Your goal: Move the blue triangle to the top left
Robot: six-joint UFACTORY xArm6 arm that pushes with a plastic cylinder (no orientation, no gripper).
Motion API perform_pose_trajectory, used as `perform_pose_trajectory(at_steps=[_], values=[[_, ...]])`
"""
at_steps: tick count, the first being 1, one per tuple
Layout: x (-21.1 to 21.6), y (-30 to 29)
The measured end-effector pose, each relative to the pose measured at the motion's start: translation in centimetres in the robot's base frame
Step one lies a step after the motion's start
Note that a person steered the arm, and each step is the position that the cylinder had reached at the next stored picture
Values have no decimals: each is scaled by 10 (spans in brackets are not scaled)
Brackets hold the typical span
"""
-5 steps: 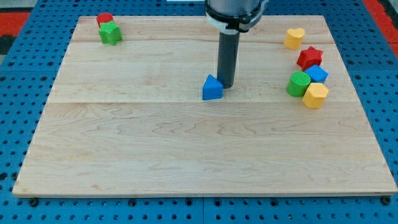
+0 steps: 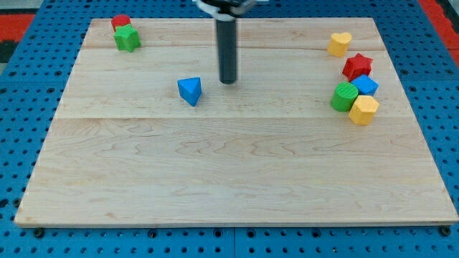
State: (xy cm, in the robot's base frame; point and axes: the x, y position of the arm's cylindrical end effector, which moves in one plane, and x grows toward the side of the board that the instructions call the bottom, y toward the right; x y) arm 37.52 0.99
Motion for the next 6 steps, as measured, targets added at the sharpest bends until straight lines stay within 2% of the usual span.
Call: perform_pose_trajectory(at_steps=[1, 2, 4, 6], values=[[29, -45], [18, -104], [-62, -195], [-38, -214]])
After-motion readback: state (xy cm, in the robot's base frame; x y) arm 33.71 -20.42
